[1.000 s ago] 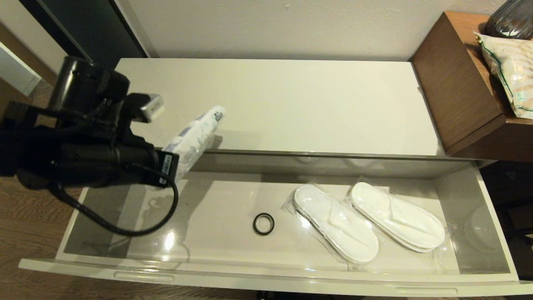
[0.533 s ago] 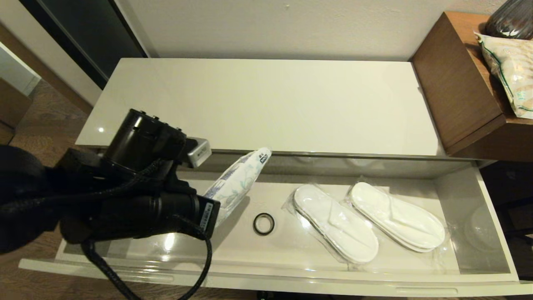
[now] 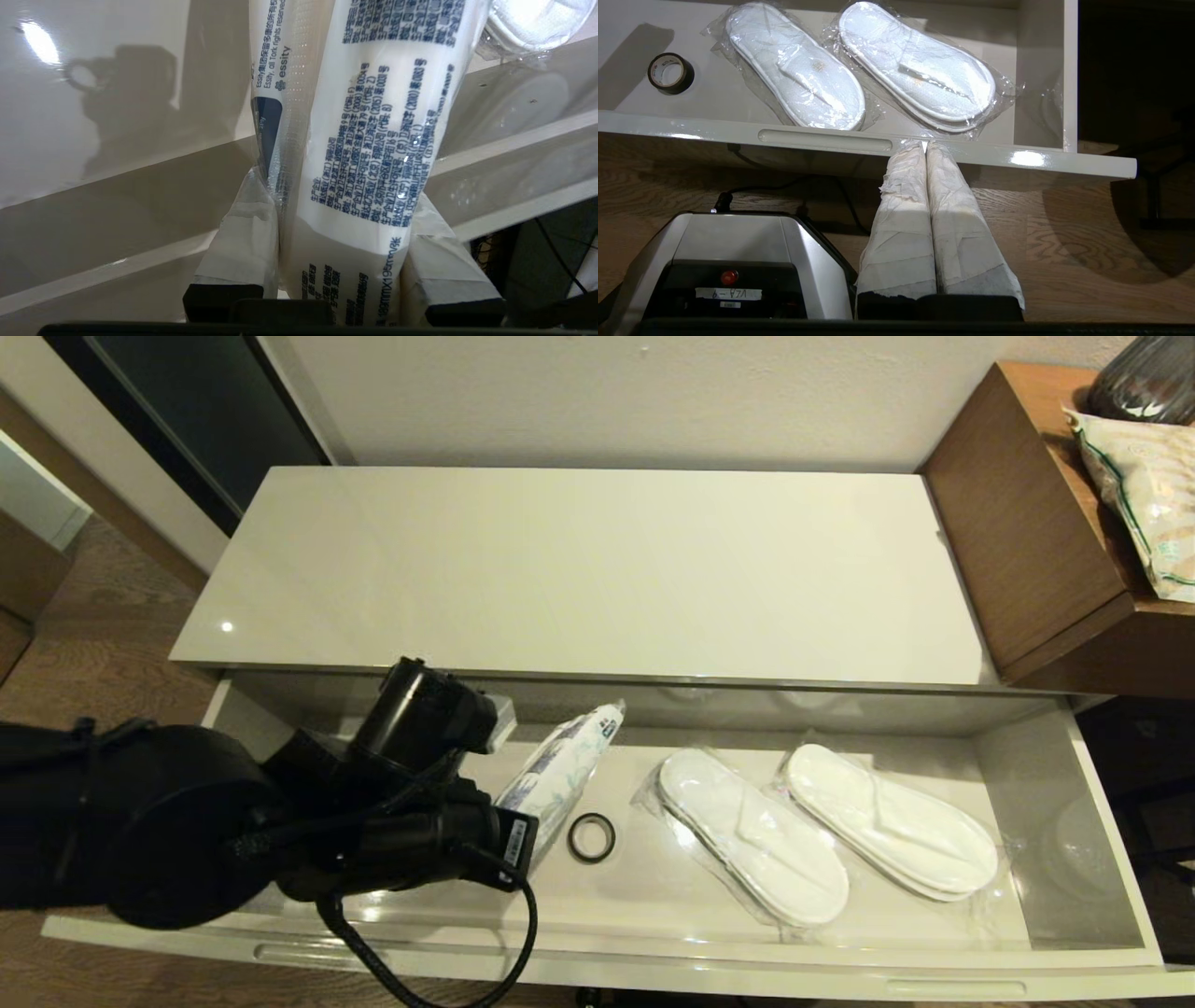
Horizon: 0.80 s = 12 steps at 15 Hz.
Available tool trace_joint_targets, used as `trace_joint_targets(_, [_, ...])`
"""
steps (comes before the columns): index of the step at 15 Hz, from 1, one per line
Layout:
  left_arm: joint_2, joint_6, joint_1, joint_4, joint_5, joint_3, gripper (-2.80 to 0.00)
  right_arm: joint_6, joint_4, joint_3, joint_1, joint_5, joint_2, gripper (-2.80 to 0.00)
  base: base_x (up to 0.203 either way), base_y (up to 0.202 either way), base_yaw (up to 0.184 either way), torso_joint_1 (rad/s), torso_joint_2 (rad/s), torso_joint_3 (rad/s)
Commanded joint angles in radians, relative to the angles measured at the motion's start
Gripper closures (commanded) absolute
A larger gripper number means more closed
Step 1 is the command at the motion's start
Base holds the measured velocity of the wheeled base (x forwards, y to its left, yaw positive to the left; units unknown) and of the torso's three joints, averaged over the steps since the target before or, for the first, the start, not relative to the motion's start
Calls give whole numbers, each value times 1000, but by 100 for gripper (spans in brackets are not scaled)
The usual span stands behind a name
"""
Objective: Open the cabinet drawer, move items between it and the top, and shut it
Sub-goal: Put the tissue in the drawer
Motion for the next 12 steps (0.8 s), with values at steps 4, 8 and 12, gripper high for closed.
trace_joint_targets(4, [116,-6,5,-101,13,41,0,0,1,0,0,0,0,0,0,0,0,0,0,0])
trace_joint_targets(8, [182,-18,20,-182,40,54,0,0,0,0,0,0,0,0,0,0,0,0,0,0])
trace_joint_targets(12, [228,-9,79,-210,131,-3,0,-2,0,0,0,0,0,0,0,0,0,0,0,0])
